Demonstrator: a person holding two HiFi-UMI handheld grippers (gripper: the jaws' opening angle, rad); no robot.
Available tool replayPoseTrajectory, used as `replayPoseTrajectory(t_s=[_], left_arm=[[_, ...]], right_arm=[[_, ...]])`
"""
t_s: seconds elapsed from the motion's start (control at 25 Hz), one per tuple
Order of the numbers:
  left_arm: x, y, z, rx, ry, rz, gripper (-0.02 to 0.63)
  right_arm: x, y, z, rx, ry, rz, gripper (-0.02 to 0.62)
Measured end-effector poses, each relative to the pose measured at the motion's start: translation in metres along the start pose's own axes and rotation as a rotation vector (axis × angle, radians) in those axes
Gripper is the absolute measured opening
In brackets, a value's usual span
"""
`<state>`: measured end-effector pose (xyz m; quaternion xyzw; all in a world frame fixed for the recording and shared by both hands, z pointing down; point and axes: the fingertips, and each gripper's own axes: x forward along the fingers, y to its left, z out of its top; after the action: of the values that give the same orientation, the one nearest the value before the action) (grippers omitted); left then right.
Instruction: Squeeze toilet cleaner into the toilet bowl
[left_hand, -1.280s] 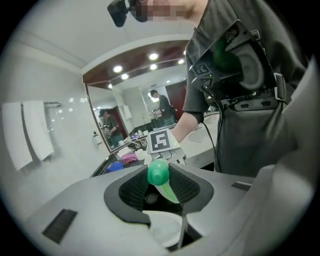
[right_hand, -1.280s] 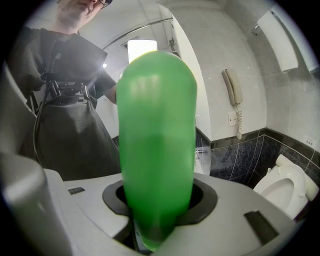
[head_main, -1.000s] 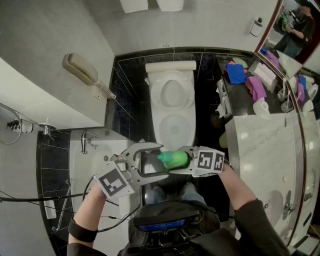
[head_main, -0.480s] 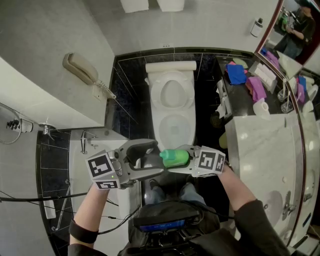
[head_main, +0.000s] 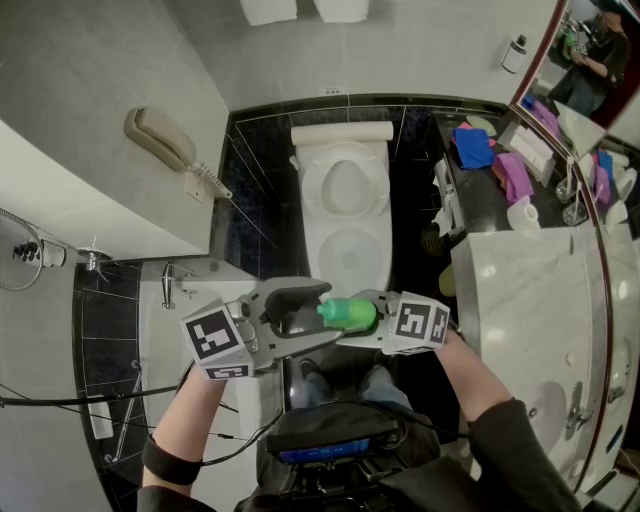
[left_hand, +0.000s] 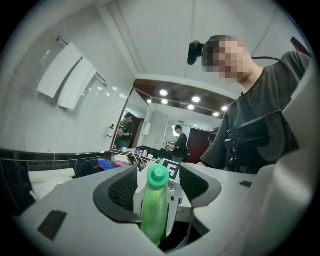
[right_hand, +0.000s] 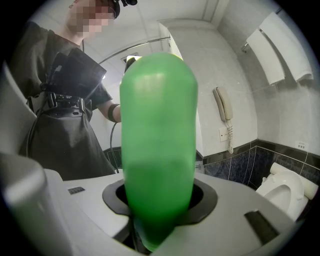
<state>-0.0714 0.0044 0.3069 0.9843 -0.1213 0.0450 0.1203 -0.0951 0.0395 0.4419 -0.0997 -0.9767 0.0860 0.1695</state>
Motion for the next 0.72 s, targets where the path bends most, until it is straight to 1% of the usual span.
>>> replayPoseTrajectory(t_s=[0.08, 0.16, 0.2, 0.28, 0.32, 0.44, 0.52, 0.6, 0.64, 0.72], left_arm=[[0.002, -0.001, 0.001, 0.031, 0.009, 0.014, 0.144], [0.008, -0.009, 0.008, 0.038, 0.026, 0.004, 0.123], [0.01, -0.014, 0.011, 0.048, 0.038, -0.006, 0.123], [0.011, -0.019, 0.01, 0.106, 0.073, -0.029, 0.12], [0.011, -0.022, 0.008, 0.153, 0.099, -0.043, 0.12], [0.007, -0.032, 0.002, 0.335, 0.181, -0.096, 0.12], [0.005, -0.041, 0.003, 0.446, 0.196, -0.136, 0.12], [0.004, -0.047, 0.004, 0.528, 0.206, -0.164, 0.12], [0.004, -0.048, 0.004, 0.551, 0.214, -0.172, 0.12], [0.005, -0.048, 0.003, 0.549, 0.227, -0.168, 0.121]], right_arm=[[0.0, 0.0, 0.0, 0.001, 0.005, 0.005, 0.181], [0.0, 0.001, -0.001, -0.002, 0.012, 0.01, 0.181], [-0.001, 0.001, -0.002, -0.005, 0.018, 0.015, 0.181], [-0.001, 0.004, -0.003, -0.012, 0.03, 0.03, 0.181], [0.0, 0.005, -0.003, -0.014, 0.034, 0.04, 0.181], [0.002, 0.013, -0.001, -0.027, 0.035, 0.077, 0.181], [0.004, 0.02, 0.001, -0.038, 0.035, 0.108, 0.181], [0.005, 0.025, 0.003, -0.047, 0.032, 0.127, 0.181], [0.005, 0.026, 0.004, -0.051, 0.029, 0.13, 0.181], [0.005, 0.025, 0.004, -0.053, 0.028, 0.128, 0.181]])
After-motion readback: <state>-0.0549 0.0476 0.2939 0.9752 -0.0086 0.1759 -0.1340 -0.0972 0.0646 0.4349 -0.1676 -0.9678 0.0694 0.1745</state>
